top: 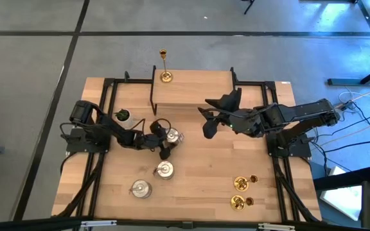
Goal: Pick & Place candle stick holders
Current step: Put the top silver scented candle on the shelf
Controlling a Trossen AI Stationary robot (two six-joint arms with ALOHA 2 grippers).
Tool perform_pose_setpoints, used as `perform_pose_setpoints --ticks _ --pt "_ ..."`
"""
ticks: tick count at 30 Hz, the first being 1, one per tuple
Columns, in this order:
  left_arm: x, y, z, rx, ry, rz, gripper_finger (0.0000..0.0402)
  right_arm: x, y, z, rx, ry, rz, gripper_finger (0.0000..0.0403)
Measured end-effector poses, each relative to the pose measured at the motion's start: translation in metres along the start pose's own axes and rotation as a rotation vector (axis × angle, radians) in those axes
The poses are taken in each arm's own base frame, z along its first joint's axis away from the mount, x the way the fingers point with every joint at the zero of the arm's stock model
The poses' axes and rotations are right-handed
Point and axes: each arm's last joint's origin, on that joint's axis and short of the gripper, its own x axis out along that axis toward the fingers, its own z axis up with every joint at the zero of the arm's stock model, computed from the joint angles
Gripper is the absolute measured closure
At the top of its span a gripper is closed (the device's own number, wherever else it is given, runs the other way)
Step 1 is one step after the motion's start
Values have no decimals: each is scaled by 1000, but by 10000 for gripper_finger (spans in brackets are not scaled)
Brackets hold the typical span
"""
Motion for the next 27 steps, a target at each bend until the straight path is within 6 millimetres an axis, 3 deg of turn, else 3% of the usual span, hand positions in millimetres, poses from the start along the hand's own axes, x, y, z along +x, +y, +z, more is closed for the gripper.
perform_pose_setpoints --ticks 4,9,27 --pt "3 1 -7 57 18 24 1 0 0 0 0 0 0 199" --pt "7 0 -9 9 -2 20 2 0 0 0 0 0 1 199" --pt "16 13 0 -33 -56 20 17 -4 3 -1 7 0 13 199"
